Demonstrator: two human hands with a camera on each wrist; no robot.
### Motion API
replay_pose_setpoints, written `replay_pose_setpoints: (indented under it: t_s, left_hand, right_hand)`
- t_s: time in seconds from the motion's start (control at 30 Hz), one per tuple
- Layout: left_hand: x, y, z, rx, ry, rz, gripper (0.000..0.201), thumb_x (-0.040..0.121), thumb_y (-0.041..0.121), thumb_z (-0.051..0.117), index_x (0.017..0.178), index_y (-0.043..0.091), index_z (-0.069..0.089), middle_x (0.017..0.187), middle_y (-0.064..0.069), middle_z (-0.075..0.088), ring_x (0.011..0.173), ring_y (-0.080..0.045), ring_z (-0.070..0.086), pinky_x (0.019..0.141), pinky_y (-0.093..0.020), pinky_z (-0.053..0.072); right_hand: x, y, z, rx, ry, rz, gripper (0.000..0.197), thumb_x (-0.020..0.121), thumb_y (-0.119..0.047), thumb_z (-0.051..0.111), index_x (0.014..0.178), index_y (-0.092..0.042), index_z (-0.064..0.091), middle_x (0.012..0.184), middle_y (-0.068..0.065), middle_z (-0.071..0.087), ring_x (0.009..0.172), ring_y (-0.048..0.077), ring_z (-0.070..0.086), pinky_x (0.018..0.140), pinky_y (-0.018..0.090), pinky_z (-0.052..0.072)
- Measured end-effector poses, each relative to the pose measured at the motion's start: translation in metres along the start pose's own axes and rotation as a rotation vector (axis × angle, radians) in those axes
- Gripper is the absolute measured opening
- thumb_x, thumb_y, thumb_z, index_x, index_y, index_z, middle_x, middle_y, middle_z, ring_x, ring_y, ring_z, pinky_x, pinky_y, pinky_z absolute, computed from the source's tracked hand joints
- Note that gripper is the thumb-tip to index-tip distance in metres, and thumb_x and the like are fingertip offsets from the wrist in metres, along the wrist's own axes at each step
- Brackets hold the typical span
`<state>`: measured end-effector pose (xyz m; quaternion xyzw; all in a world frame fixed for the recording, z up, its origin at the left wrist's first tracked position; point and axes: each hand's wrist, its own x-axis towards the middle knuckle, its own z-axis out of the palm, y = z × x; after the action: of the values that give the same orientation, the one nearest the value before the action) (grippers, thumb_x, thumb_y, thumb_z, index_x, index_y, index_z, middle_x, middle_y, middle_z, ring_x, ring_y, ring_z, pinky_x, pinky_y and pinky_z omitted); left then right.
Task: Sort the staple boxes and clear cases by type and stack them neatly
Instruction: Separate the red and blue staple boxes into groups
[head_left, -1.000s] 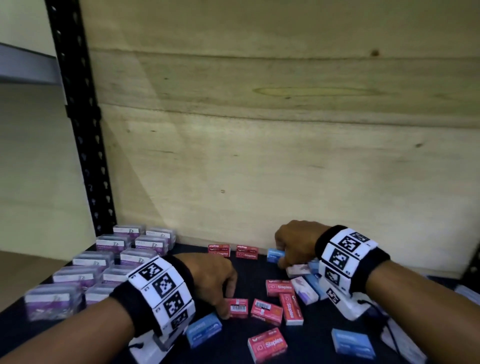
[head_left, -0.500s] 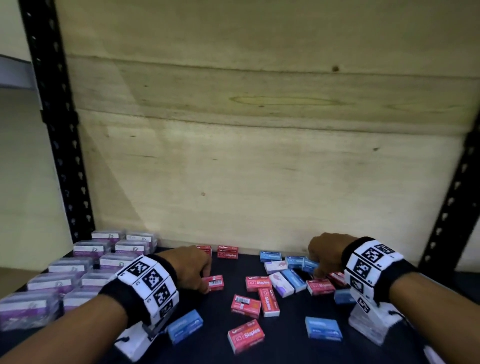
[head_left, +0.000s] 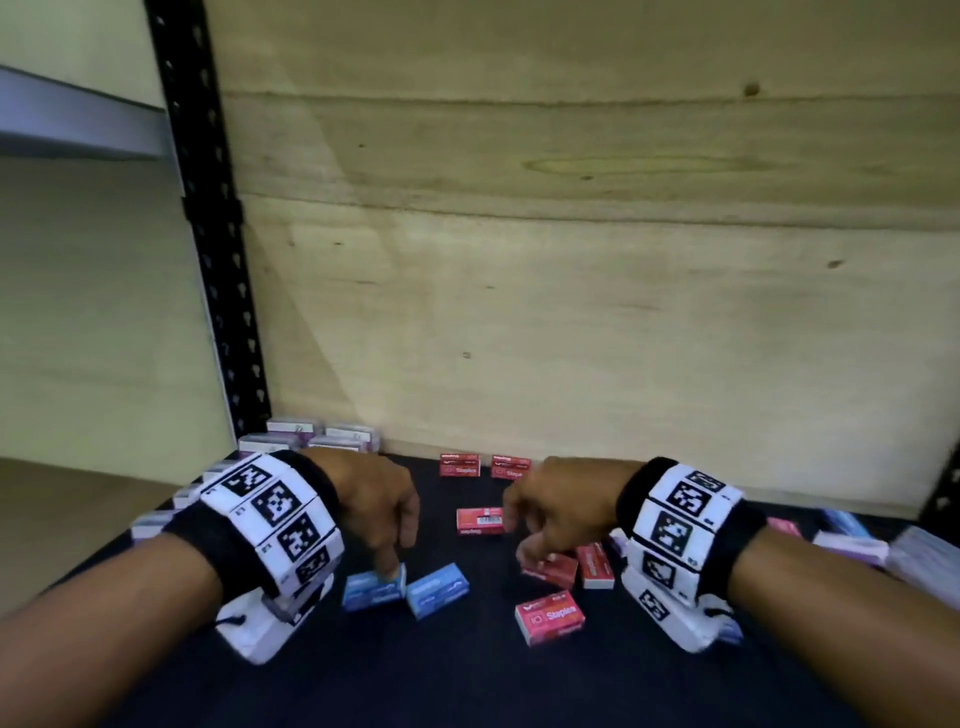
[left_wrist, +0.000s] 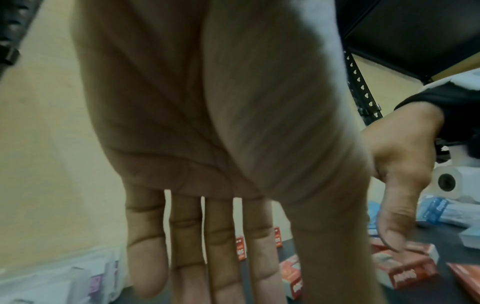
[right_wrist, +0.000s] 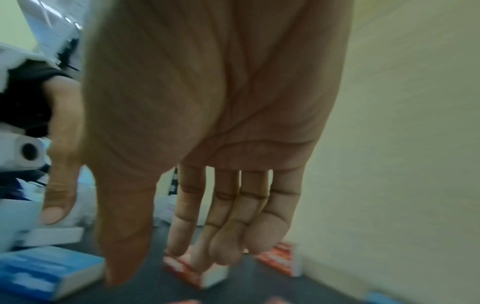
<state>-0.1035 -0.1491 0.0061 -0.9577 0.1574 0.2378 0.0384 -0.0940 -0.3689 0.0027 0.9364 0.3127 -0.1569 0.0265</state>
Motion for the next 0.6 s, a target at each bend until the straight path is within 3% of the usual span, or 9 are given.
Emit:
replay_pose_setpoints:
  t_s: [0.13, 0.3, 0.47, 0.6]
  left_hand:
    - [-0.011, -0.005, 0.007, 0.035, -0.033, 0.023, 0.050, 0.074, 0.030, 0.085, 0.119, 0.022, 0.065, 0.110, 0.007, 0.066, 0.089, -0.007, 0.057, 0.076, -0.018, 0.046]
    - [-0.012, -0.014, 0.019, 0.013, -0.012, 0.028, 0.038, 0.071, 0.028, 0.085, 0.105, 0.025, 0.069, 0.101, 0.009, 0.072, 0.084, -0.007, 0.063, 0.081, -0.026, 0.053]
    - [-0.014, -0.007, 0.020, 0.045, 0.041, 0.009, 0.031, 0.078, 0.030, 0.076, 0.107, 0.032, 0.065, 0.102, 0.012, 0.069, 0.093, -0.009, 0.065, 0.085, -0.028, 0.055]
    - [-0.011, 0.013, 0.004, 0.000, 0.108, 0.091, 0.031, 0.083, 0.030, 0.070, 0.113, 0.032, 0.064, 0.102, 0.014, 0.066, 0.085, -0.004, 0.060, 0.075, -0.019, 0.049]
  right_hand:
    - [0.017, -0.037, 0.005, -0.050, -0.047, -0.115, 0.046, 0.084, -0.042, 0.074, 0.124, -0.023, 0.062, 0.108, -0.003, 0.067, 0.082, 0.012, 0.053, 0.071, 0.025, 0.039]
    - [0.028, -0.056, 0.009, -0.132, -0.077, -0.139, 0.045, 0.085, -0.036, 0.075, 0.124, -0.019, 0.061, 0.111, 0.001, 0.066, 0.085, 0.015, 0.053, 0.073, 0.027, 0.040]
    - [0.020, -0.042, 0.007, -0.086, -0.063, -0.082, 0.035, 0.084, -0.033, 0.076, 0.115, -0.018, 0.067, 0.104, 0.000, 0.068, 0.086, 0.015, 0.056, 0.073, 0.027, 0.042]
    - [-0.009, -0.008, -0.004, -0.028, -0.035, 0.022, 0.030, 0.084, -0.030, 0.076, 0.111, -0.019, 0.068, 0.089, -0.008, 0.061, 0.080, 0.012, 0.054, 0.068, 0.026, 0.042]
